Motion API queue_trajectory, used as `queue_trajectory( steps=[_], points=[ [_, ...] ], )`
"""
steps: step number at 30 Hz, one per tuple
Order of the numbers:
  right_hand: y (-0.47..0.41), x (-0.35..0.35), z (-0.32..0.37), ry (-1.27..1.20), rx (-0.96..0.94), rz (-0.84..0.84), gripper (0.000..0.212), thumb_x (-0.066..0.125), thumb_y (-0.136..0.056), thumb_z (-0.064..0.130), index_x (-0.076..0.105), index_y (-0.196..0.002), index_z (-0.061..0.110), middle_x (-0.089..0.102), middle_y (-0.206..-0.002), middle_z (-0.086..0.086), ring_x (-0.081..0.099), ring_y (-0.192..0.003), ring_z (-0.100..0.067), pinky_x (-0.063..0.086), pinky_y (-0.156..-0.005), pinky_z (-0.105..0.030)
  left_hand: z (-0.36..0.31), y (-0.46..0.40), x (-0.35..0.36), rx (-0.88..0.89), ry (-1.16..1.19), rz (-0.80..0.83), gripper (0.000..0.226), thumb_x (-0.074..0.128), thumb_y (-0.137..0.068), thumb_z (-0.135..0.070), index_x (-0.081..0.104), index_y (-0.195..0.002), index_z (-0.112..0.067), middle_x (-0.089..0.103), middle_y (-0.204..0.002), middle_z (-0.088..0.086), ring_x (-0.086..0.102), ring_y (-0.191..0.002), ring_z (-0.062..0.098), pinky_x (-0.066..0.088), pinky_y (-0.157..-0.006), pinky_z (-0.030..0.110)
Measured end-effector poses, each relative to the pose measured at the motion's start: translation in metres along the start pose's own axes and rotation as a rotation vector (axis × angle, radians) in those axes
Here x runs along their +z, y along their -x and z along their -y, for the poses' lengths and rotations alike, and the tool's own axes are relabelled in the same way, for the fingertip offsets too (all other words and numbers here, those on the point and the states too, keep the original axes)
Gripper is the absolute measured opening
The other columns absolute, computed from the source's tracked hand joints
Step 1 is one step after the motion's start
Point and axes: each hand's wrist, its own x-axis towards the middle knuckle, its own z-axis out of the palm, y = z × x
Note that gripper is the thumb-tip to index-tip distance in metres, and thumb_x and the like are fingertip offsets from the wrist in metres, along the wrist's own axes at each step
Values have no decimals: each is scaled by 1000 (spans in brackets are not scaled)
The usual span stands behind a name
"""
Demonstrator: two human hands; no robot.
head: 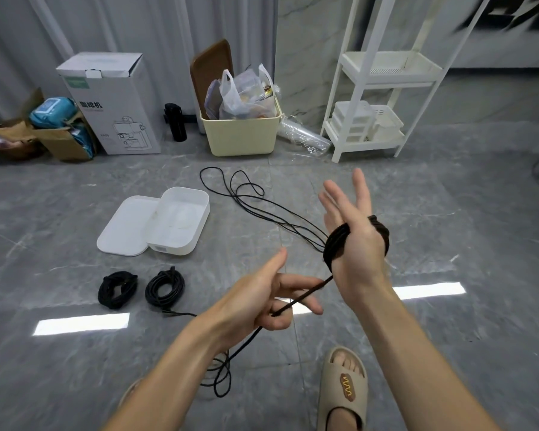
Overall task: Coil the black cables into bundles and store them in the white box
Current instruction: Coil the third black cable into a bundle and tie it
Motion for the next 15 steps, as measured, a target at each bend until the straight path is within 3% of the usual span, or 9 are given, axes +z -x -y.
queue_trajectory(
  steps=[3,5,6,7,8,9,12,15],
  points=[
    [3,0,-8,584,-70,64,37,42,-106,24,51,-140,38,66,-106,38,56,-96,24,36,-83,3,-5,6,0,74,-163,-101,68,25,-101,-59,81,-92,-22,67,-66,4,31,-43,9,28,-44,15],
    [7,-1,-9,895,61,253,33,42,-104,20,64,-127,26,74,-93,22,64,-85,9,43,-80,-3,-9,9,-1,187,-229,-201,68,29,-103,-52,80,-73,-20,51,-49,1,32,-42,8,30,-44,11],
    [11,-1,-10,996,166,404,32,42,-102,17,69,-117,18,77,-90,8,69,-88,-5,49,-87,-15,-10,10,-2,250,-258,-253,69,31,-104,-49,79,-66,-18,42,-46,2,31,-43,9,30,-46,11],
    [16,1,-11,1006,306,546,31,42,-100,17,72,-104,11,76,-83,-4,71,-83,-19,55,-88,-28,-12,11,-3,307,-278,-300,70,33,-104,-47,76,-59,-15,37,-47,4,30,-46,11,30,-48,13],
    [21,3,-11,908,458,637,34,42,-100,22,72,-93,9,71,-68,-10,69,-66,-25,59,-82,-37,-13,12,-3,362,-277,-342,70,36,-104,-44,73,-53,-12,36,-48,5,31,-49,11,31,-50,14],
    [25,5,-9,794,583,683,41,42,-102,34,71,-87,9,60,-53,-10,59,-48,-24,62,-72,-42,-15,13,-3,413,-256,-383,70,40,-104,-40,69,-48,-11,38,-47,4,33,-47,10,32,-50,14],
    [27,11,-2,590,744,821,81,39,-92,77,76,-96,5,30,-40,-3,27,-33,-15,50,-43,-29,-21,15,-11,511,-190,-499,64,50,-100,-37,54,-41,-13,41,-42,-11,36,-40,2,30,-44,7],
    [27,15,3,442,853,1049,100,29,-89,83,73,-108,-5,24,-36,0,20,-31,-12,36,-37,-21,-26,17,-22,539,-116,-507,49,51,-88,-47,45,-47,-20,33,-47,-9,26,-42,4,26,-42,11]
  ],
)
